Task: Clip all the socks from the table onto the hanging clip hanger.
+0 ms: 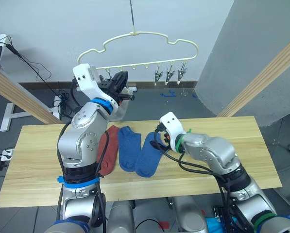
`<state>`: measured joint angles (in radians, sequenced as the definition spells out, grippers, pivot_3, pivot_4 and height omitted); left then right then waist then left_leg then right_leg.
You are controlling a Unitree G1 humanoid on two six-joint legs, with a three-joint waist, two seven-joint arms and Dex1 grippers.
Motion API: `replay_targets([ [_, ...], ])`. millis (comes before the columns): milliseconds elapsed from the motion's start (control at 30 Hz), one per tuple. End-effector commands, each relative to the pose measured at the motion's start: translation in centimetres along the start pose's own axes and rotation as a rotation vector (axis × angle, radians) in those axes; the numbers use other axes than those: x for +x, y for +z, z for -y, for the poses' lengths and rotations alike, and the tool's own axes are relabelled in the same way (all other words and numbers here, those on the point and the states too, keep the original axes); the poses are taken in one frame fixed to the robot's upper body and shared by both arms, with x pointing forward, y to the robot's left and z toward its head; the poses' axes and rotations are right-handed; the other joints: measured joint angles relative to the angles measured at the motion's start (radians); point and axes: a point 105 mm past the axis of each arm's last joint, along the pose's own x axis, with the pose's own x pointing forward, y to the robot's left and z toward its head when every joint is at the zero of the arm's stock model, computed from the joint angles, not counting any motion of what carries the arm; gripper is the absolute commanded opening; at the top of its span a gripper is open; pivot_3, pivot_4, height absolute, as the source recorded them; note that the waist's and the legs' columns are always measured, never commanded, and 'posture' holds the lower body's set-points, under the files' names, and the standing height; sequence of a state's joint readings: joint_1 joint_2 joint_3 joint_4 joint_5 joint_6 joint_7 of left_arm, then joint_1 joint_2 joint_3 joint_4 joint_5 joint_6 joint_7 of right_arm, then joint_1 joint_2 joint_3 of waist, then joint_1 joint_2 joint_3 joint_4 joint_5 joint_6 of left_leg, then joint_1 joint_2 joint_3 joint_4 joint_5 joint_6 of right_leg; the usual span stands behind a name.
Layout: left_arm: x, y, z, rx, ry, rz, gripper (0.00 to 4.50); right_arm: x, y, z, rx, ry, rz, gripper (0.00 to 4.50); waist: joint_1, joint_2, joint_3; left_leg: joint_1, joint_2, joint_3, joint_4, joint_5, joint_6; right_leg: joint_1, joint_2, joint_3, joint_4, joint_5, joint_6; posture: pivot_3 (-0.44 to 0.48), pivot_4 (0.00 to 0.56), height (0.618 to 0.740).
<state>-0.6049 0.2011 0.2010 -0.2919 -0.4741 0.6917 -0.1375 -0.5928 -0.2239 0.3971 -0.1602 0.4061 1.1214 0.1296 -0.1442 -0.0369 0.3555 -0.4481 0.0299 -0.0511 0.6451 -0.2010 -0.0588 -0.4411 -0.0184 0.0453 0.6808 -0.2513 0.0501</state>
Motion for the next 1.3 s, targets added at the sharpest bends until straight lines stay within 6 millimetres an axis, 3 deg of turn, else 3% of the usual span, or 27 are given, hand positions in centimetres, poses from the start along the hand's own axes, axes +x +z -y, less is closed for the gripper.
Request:
replay_targets([
  [33, -0.2, 1.7, 0.6, 0.028, -0.017, 0.055, 0.0, 0.6, 0.4, -0.4, -0.02, -0.003, 0.023, 4.5, 0.002, 0.0, 0.0, 0.0, 0.0, 0.0, 0.0, 0.0, 0.0, 0.0, 0.0, 0.0, 0.0, 0.0, 0.0, -0.243, 0.383, 0.74],
  [367, -0.2, 1.9, 0.6, 0.034, -0.012, 0.056, 0.0, 2.3, -1.1, -0.1, -0.054, -0.06, -0.011, 4.5, 0.005, 0.0, 0.0, 0.0, 0.0, 0.0, 0.0, 0.0, 0.0, 0.0, 0.0, 0.0, 0.0, 0.0, 0.0, -0.225, 0.384, 0.74],
  [833, -0.2, 1.8, 0.5, 0.035, -0.003, 0.053, 0.0, 2.6, -1.6, -1.4, -0.073, -0.038, -0.026, 4.5, 0.005, 0.0, 0.0, 0.0, 0.0, 0.0, 0.0, 0.0, 0.0, 0.0, 0.0, 0.0, 0.0, 0.0, 0.0, -0.22, 0.387, 0.74],
  [967, -0.2, 1.8, 0.6, 0.033, -0.004, 0.052, 0.0, 2.5, -1.9, -1.0, -0.095, -0.063, -0.032, 3.61, 0.005, 0.0, 0.0, 0.0, 0.0, 0.0, 0.0, 0.0, 0.0, 0.0, 0.0, 0.0, 0.0, 0.0, 0.001, -0.219, 0.387, 0.74],
  [1300, -0.2, 1.8, 0.7, 0.01, -0.011, 0.045, 0.0, 2.5, -2.2, -0.1, -0.093, -0.102, -0.046, 0.02, 0.005, 0.0, 0.0, 0.0, 0.0, 0.0, -0.001, 0.0, 0.0, 0.0, 0.0, 0.0, -0.001, -0.001, 0.002, -0.219, 0.387, 0.74],
])
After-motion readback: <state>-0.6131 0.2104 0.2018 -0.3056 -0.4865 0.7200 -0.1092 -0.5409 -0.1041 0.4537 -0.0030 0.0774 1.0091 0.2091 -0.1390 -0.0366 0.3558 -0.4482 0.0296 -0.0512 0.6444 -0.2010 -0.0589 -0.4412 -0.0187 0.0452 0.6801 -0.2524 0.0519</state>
